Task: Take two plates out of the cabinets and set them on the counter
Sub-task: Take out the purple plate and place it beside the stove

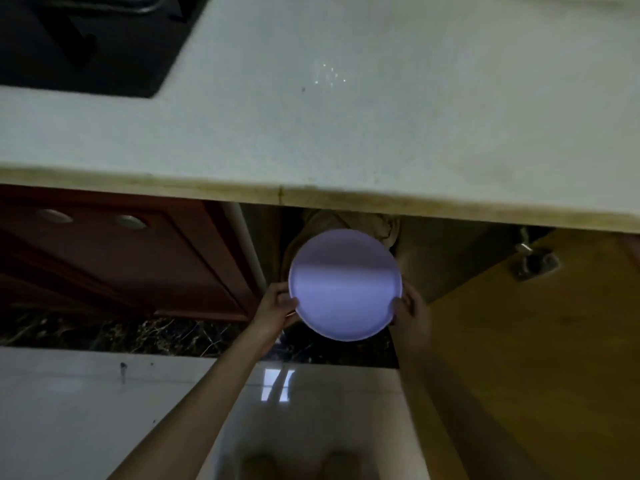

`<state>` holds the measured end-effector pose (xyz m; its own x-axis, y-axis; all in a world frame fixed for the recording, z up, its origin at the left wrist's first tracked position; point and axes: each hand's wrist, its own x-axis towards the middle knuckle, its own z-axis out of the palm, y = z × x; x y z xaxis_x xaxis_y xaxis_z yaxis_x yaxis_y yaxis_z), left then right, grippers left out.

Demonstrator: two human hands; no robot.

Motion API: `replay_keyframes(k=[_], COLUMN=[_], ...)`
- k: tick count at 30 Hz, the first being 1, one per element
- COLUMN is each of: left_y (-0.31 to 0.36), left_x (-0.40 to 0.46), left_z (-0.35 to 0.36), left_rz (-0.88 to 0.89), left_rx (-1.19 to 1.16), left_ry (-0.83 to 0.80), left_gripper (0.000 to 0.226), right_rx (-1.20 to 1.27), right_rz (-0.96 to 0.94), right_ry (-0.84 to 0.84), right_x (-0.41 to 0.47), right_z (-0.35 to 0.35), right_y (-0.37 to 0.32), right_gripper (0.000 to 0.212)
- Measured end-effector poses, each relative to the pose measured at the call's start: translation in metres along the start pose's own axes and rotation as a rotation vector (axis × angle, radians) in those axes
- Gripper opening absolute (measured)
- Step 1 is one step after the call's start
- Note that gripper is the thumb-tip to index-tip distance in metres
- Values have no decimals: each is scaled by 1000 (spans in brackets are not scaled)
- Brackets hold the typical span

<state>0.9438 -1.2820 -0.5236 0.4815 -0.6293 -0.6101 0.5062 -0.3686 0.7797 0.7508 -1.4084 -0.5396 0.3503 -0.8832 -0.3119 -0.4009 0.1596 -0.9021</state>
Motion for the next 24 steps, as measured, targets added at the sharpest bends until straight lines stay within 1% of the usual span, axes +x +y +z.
replay_keyframes(k=[4,7,9,11,15,19,24], left_y=[23,38,48,59,79,100,131], left_x=[-60,-103,-135,-168,-228,-281,-339], left_z=[-10,-23,-33,-41,-54,-63,-76], left_rz=[-43,-94,-94,-104,-110,-92,-34], left_rx=[-6,4,-15,-35,-46,-94,-154], left_ry=[46,96,107,109,145,209,291], left_gripper=[18,36,34,30,33,24,30], right_rx=[-36,2,48,94,23,0,51], right_rz=[79,63,63,106,106,45,-40], right_ry=[-51,-84,-98,-118,-165,-234,-287], right_x=[-45,-81,-106,-131,-176,-210,-242], right_z=[-8,-11,-14,-15,-16,-18,-19], right_y=[-37,-70,-90,-112,-152,-192,-249], right_gripper=[41,40,42,39,34,35,38])
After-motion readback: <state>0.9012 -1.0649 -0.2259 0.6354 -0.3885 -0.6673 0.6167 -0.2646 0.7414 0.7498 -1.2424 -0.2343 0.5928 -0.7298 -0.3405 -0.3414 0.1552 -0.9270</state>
